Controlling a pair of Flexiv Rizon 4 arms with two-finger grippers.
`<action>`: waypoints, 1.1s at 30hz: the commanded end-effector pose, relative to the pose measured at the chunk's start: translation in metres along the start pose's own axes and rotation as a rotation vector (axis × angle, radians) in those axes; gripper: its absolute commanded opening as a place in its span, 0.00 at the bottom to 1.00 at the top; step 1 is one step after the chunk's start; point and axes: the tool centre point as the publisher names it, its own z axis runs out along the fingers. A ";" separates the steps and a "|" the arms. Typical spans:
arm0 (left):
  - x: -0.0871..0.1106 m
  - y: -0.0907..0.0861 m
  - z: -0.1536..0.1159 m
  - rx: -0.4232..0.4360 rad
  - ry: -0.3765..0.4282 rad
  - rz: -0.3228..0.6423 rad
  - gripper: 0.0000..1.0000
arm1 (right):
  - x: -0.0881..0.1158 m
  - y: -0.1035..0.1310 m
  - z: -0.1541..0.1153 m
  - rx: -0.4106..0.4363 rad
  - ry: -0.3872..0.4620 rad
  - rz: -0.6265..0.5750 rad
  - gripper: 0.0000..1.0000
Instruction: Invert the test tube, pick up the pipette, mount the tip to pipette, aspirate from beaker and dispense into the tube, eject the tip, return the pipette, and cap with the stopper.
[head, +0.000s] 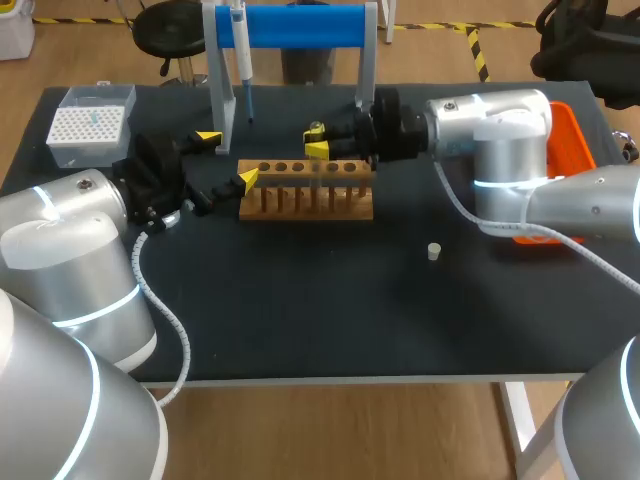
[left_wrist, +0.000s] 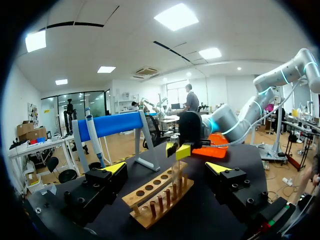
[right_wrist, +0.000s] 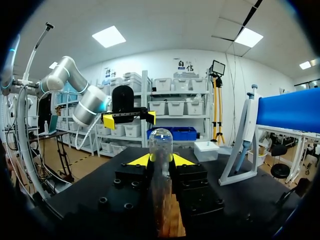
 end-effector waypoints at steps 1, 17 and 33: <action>0.002 0.001 0.000 0.001 -0.006 0.001 1.00 | -0.001 0.003 -0.001 -0.004 0.001 0.002 0.00; 0.002 0.001 0.000 0.001 -0.006 0.001 1.00 | -0.002 0.017 0.000 -0.012 0.001 0.000 0.00; 0.002 0.001 0.000 0.001 -0.006 0.001 1.00 | -0.005 0.030 -0.001 -0.011 -0.011 -0.005 0.00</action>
